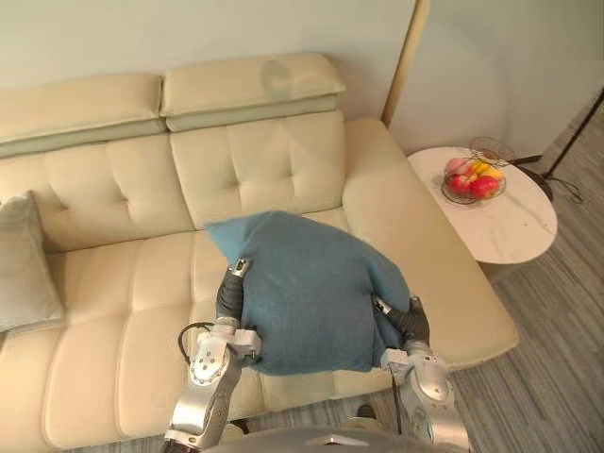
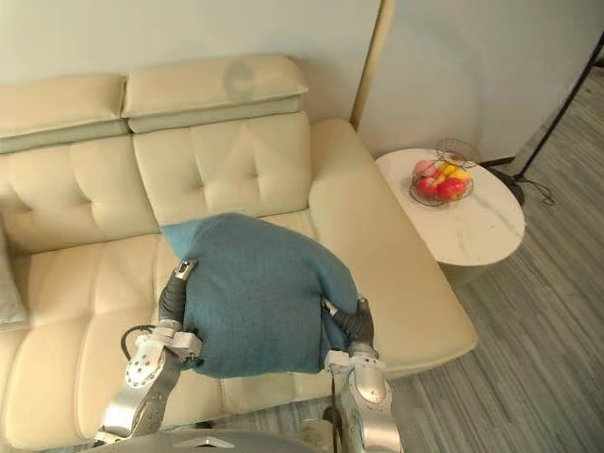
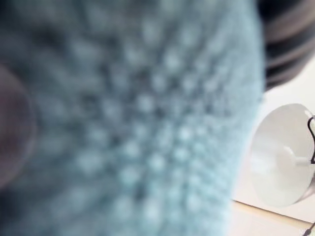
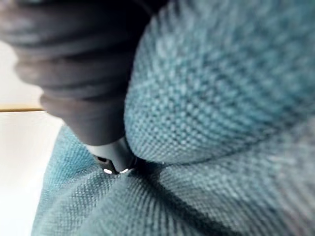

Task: Pick up cushions and gather them together orderly.

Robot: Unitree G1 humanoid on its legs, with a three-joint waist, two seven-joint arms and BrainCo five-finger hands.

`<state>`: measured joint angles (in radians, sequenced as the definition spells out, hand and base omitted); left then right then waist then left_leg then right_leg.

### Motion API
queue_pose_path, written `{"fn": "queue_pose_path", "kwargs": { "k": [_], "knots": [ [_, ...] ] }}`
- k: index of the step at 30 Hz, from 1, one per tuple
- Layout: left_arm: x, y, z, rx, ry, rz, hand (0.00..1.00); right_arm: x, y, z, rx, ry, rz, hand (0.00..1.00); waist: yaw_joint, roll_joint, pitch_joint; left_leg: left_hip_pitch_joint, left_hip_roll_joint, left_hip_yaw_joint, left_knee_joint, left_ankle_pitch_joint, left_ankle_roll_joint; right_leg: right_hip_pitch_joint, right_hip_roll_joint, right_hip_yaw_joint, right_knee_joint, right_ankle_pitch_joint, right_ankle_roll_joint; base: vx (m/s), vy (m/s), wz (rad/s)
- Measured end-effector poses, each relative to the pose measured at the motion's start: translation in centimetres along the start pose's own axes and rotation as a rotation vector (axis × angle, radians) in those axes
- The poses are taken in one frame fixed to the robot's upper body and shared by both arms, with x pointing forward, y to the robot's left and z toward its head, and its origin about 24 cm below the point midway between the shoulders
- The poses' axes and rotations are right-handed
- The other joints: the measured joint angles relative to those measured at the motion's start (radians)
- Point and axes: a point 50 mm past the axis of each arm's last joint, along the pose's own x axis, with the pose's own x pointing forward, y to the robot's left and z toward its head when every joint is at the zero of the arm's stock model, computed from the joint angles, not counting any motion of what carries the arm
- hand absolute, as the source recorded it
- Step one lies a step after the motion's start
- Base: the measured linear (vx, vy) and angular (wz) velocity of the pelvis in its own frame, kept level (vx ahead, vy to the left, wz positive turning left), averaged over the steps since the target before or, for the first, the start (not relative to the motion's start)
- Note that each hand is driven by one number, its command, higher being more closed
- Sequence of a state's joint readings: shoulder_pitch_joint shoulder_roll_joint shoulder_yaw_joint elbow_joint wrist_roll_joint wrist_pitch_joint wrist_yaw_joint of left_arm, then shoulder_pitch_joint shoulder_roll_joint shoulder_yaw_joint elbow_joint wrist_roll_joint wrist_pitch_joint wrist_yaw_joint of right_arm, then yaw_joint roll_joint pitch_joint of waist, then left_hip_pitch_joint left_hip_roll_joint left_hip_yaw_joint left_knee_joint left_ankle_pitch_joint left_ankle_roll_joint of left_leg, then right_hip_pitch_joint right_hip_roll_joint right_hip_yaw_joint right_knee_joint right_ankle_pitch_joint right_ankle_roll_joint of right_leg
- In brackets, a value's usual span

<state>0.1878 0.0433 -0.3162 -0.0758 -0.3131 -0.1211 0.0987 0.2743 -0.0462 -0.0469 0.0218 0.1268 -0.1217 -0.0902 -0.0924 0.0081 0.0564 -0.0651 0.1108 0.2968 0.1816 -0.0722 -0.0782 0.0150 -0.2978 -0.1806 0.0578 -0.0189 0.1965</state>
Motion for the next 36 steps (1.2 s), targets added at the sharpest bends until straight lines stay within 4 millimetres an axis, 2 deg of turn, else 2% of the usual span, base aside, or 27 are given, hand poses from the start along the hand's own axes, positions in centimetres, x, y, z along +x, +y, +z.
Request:
{"fn": "queue_pose_path", "kwargs": {
  "k": [3, 7, 9, 13, 20, 22, 24, 27, 30, 32, 33, 34, 36],
  "knots": [
    [0.0, -0.9, -0.1, -0.004, 0.005, -0.036, 1.00, 0.1, -0.6, 0.2, -0.010, -0.007, -0.017, 1.00, 0.008, 0.017, -0.010, 0.020, -0.007, -0.005, -0.044, 0.017, -0.017, 0.007, 0.000, -0.005, 0.001, -0.008, 0.013, -0.07, -0.027, 0.15],
    [0.2, -1.0, 0.3, 0.011, -0.010, -0.064, 1.00, 0.1, -0.5, 0.2, -0.014, -0.007, -0.018, 1.00, 0.002, 0.020, -0.031, 0.027, -0.015, 0.004, -0.103, 0.048, -0.025, -0.021, 0.000, 0.008, -0.008, 0.007, 0.012, -0.05, -0.024, -0.10],
    [0.6, -1.2, 0.7, 0.018, -0.028, -0.082, 1.00, 0.1, -0.4, 0.2, -0.013, -0.007, -0.020, 1.00, 0.000, 0.015, -0.038, 0.032, -0.018, 0.004, -0.134, 0.068, -0.025, -0.022, 0.004, 0.007, -0.023, 0.018, 0.009, 0.00, 0.000, 0.00],
    [0.7, -1.1, 0.8, 0.027, -0.030, -0.086, 1.00, 0.1, -0.4, 0.1, -0.023, -0.006, -0.018, 1.00, -0.003, -0.017, -0.055, 0.041, -0.020, 0.003, -0.175, 0.093, -0.028, -0.024, 0.012, 0.006, -0.037, 0.027, 0.006, 0.00, 0.000, 0.00],
    [0.7, -0.9, 0.8, 0.059, -0.029, -0.079, 1.00, 0.1, 0.2, -1.6, -0.062, 0.065, 0.007, 1.00, -0.001, -0.023, -0.063, 0.080, -0.017, 0.017, -0.258, 0.138, -0.035, -0.034, 0.030, 0.024, -0.037, 0.031, 0.000, -0.02, -0.017, -0.06],
    [0.8, -0.6, 0.9, 0.076, -0.035, -0.056, 1.00, 0.3, 0.7, -1.7, -0.063, 0.069, 0.019, 1.00, 0.007, -0.024, -0.063, 0.068, -0.013, 0.035, -0.258, 0.141, -0.035, -0.058, 0.036, 0.043, -0.041, 0.043, -0.001, -0.07, -0.014, -0.25],
    [0.9, 0.0, 1.2, 0.082, -0.045, -0.029, 1.00, 0.9, 1.4, -1.5, -0.059, 0.058, 0.037, 1.00, 0.001, -0.025, -0.062, 0.040, -0.013, 0.040, -0.259, 0.148, -0.033, -0.091, 0.038, 0.058, -0.048, 0.057, -0.002, -0.10, -0.016, -0.15],
    [2.0, 1.0, 2.0, 0.099, -0.077, 0.026, 1.00, 2.5, 2.6, -0.2, -0.049, 0.008, 0.064, 1.00, 0.007, -0.034, -0.052, -0.029, -0.013, 0.043, -0.252, 0.164, -0.027, -0.158, 0.039, 0.065, -0.053, 0.083, -0.002, -0.10, -0.011, -0.04],
    [3.8, 1.4, 3.6, 0.128, -0.139, 0.047, 1.00, 4.8, 4.2, 1.6, -0.031, -0.050, 0.081, 1.00, 0.012, -0.045, -0.003, -0.102, -0.006, 0.036, -0.210, 0.166, -0.023, -0.212, 0.038, 0.072, -0.051, 0.104, -0.004, -0.12, -0.002, 0.05],
    [5.9, 1.5, 6.9, 0.174, -0.255, 0.054, 1.00, 7.3, 6.0, 5.0, 0.005, -0.159, 0.095, 1.00, 0.030, -0.043, 0.059, -0.217, 0.005, 0.036, -0.158, 0.170, -0.015, -0.307, 0.042, 0.087, -0.053, 0.140, -0.009, -0.18, -0.006, -0.03],
    [6.2, 1.5, 7.4, 0.179, -0.274, 0.058, 1.00, 7.7, 6.3, 5.7, 0.018, -0.178, 0.095, 1.00, 0.032, -0.041, 0.073, -0.230, 0.005, 0.035, -0.153, 0.172, -0.012, -0.318, 0.042, 0.088, -0.052, 0.145, -0.009, -0.19, -0.011, -0.01],
    [7.4, 1.4, 8.8, 0.190, -0.324, 0.074, 1.00, 8.6, 7.2, 7.9, 0.047, -0.242, 0.097, 1.00, 0.043, -0.031, 0.093, -0.284, 0.008, 0.034, -0.134, 0.177, -0.006, -0.365, 0.042, 0.092, -0.051, 0.160, -0.010, -0.12, -0.007, 0.02],
    [8.8, 1.3, 10.5, 0.195, -0.374, 0.105, 1.00, 9.5, 8.0, 10.3, 0.090, -0.305, 0.085, 1.00, 0.057, -0.024, 0.106, -0.329, 0.010, 0.032, -0.117, 0.181, -0.004, -0.405, 0.043, 0.093, -0.041, 0.166, -0.011, -0.08, -0.008, 0.04]
  ]
}}
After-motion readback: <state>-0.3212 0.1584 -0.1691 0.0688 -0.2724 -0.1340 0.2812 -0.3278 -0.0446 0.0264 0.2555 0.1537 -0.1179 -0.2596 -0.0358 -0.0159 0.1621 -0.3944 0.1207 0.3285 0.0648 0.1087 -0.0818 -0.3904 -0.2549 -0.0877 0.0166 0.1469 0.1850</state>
